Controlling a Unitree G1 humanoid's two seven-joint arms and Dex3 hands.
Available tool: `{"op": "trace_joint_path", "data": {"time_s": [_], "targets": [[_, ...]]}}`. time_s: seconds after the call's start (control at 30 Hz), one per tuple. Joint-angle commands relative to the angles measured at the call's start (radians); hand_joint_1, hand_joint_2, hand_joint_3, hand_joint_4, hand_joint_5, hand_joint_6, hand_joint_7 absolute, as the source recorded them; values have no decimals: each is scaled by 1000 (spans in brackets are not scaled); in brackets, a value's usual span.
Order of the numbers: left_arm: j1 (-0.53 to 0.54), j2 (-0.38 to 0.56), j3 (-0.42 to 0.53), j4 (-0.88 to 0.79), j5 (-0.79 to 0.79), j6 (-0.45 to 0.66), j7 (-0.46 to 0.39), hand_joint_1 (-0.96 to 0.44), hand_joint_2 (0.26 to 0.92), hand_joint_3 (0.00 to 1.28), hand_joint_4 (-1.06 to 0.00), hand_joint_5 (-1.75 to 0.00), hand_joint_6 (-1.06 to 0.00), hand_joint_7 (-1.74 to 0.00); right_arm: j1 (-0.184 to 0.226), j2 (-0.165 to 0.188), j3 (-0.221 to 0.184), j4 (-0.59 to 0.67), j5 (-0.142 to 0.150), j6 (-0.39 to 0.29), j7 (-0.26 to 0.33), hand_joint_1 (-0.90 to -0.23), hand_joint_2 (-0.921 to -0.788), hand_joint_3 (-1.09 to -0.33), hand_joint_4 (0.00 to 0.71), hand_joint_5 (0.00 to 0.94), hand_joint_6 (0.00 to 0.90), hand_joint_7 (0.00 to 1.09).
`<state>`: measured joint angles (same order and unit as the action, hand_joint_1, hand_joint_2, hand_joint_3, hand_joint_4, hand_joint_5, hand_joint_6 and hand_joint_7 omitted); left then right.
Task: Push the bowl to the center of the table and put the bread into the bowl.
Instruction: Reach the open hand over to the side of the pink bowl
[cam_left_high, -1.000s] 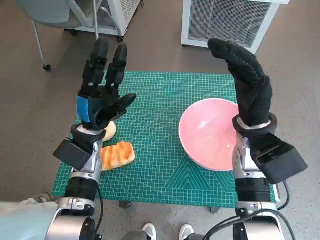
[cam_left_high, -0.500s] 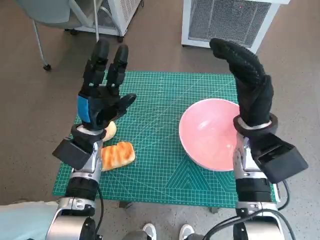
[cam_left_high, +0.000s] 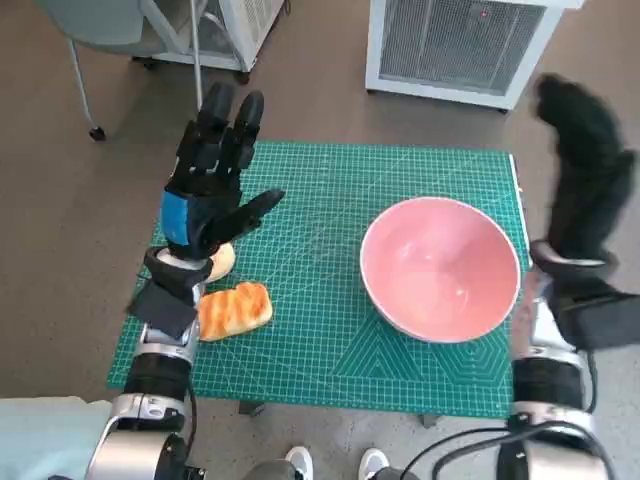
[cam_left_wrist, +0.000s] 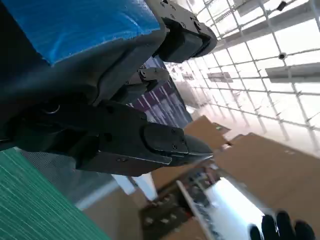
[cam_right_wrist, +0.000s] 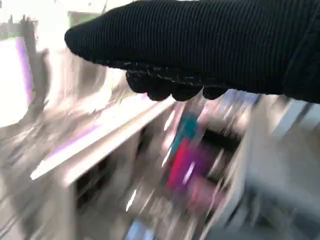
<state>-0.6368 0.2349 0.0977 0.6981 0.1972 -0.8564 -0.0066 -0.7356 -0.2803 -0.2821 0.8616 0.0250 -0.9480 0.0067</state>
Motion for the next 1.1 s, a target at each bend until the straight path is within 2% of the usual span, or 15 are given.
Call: {"op": "trace_joint_path", "data": {"time_s": [0.03,0.2,0.3,0.53,0.8,0.97,1.1], "targets": [[2,25,-20,0,114,2,119,-343,921,199,-250,0,-264,0,-5,-35,-18,131,-2,30,-41,-662,-921,-809,232,4,1,587],[-2,36,-43,1,202,24,217,-415,921,270,-233,0,-250,0,-13,-45,-26,214,23,59,-31,-621,-921,-824,208,0,-1,530],[-5,41,-60,4,240,39,262,-437,921,297,-222,0,-240,0,-13,-47,-28,259,27,80,-37,-611,-921,-828,204,0,-1,520],[-9,54,-94,17,267,50,313,-463,921,363,-190,0,-214,0,-9,-38,-33,334,36,135,-39,-586,-921,-845,198,0,-1,507],[-17,64,-116,58,245,31,310,-446,921,385,-175,0,-202,0,2,6,-39,381,51,201,-37,-580,-921,-859,197,1,9,503],[-21,69,-124,78,231,23,300,-444,921,388,-172,0,-201,0,10,45,-16,393,35,231,-57,-578,-921,-865,214,9,20,504],[-26,73,-130,91,220,23,294,-442,921,387,-172,0,-199,0,12,73,-7,394,40,249,-42,-561,-921,-877,214,8,17,501]]}}
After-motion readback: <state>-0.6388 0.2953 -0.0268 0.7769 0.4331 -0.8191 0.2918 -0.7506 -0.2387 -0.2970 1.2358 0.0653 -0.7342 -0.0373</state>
